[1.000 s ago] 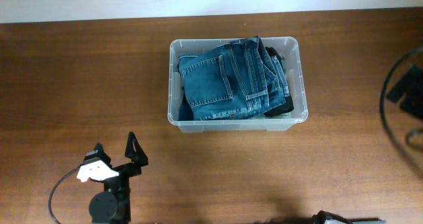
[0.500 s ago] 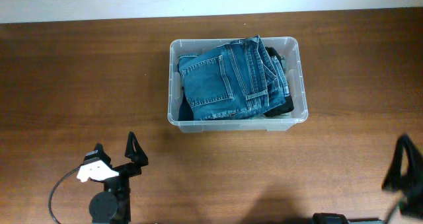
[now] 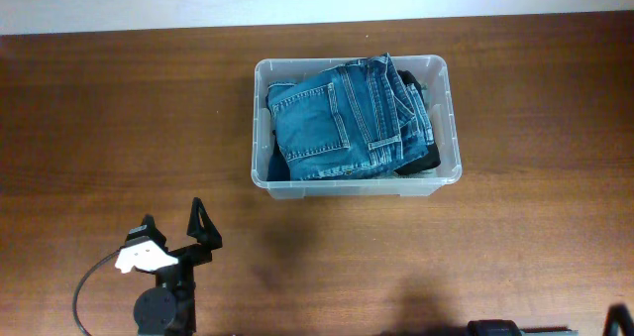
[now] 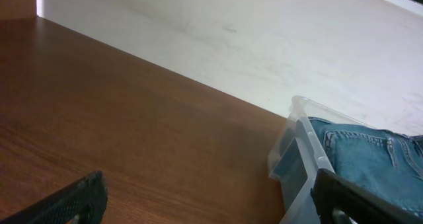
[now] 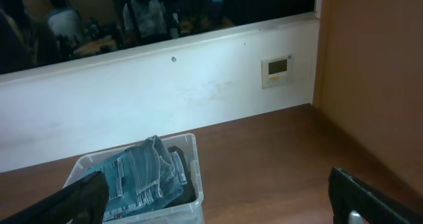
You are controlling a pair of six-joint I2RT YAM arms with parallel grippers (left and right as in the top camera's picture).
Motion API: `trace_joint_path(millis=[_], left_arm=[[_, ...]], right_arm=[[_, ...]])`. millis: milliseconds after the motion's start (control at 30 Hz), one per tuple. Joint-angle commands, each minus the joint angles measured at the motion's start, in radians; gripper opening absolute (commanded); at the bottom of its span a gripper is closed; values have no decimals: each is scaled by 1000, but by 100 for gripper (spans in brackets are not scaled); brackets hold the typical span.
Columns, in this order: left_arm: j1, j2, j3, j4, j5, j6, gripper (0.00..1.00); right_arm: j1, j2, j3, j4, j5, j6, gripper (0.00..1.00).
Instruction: Pack container
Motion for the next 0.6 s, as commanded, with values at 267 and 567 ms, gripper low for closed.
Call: trace_joint_path(millis=[267, 567], left_arm=[[5, -7, -3, -2, 0, 16, 99], [5, -6, -3, -2, 0, 16, 99]], right_arm=[[11, -152, 1, -144, 12, 12, 99], [24, -222, -17, -248, 12, 12, 98]])
